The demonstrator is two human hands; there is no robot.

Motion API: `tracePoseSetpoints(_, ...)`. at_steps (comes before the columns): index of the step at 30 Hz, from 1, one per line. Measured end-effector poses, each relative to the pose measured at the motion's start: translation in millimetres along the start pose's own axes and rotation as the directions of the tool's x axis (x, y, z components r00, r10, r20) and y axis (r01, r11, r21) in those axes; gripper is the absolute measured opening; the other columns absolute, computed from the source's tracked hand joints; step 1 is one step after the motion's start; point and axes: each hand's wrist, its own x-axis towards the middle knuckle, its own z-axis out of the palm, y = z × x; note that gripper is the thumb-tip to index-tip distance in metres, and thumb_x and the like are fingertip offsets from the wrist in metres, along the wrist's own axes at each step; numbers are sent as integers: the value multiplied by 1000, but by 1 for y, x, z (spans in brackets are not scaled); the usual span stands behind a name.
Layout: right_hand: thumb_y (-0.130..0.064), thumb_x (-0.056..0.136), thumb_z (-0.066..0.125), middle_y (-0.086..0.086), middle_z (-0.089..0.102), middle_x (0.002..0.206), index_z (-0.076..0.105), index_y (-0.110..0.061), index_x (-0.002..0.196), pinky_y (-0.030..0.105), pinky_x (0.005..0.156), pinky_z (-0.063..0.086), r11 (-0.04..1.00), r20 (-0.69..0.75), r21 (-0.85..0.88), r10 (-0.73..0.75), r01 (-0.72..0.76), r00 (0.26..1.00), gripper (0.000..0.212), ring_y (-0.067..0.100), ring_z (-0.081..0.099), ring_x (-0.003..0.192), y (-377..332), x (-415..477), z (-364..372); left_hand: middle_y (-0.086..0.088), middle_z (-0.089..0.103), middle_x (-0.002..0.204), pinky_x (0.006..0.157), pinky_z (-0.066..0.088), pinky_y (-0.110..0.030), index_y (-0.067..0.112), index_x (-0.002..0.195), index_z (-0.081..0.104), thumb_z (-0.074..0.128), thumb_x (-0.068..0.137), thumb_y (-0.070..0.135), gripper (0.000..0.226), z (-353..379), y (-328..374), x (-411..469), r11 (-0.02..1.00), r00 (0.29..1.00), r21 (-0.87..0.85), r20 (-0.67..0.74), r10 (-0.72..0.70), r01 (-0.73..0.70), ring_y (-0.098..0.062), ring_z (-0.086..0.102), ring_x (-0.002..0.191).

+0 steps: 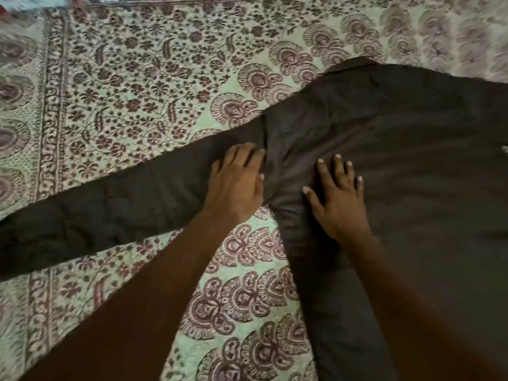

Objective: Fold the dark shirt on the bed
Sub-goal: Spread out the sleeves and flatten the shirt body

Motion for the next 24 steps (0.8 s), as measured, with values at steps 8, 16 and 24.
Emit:
tracePoseSetpoints(8, -74, 100, 31, 2, 1, 176, 13, -40, 165, 56, 127, 11, 972, 26, -131, -192, 193, 981, 76, 28, 0, 162, 28, -46, 6, 12, -9, 175, 128, 6, -57, 30, 167, -3, 39, 97, 75, 93, 24, 22, 90, 991, 957, 51, 257, -136, 127, -19, -3, 162)
tracePoseSetpoints(16, -51, 107, 28, 0, 4, 176, 26, -25, 164, 61, 126, 15, 951, 33, -24, -306, 307, 951, 63, 26, 1, 162, 46, 21, -8, 24, -46, 158, 123, -12, -61, 44, 155, -32, 76, 49, 90, 158, 37, 31, 91, 966, 884, 27, 399, -246, 257, -15, -35, 153)
tracePoseSetpoints(24, -83, 94, 20, -7, -15, 174, -4, -55, 160, 65, 125, -3, 996, 79, -43, 77, -74, 994, 75, 25, -11, 161, 108, 116, -42, 26, -48, 156, 124, -8, -63, 51, 150, -35, 78, 42, 90, 161, 33, 33, 92, 961, 875, 39, 406, -265, 273, -18, -34, 154)
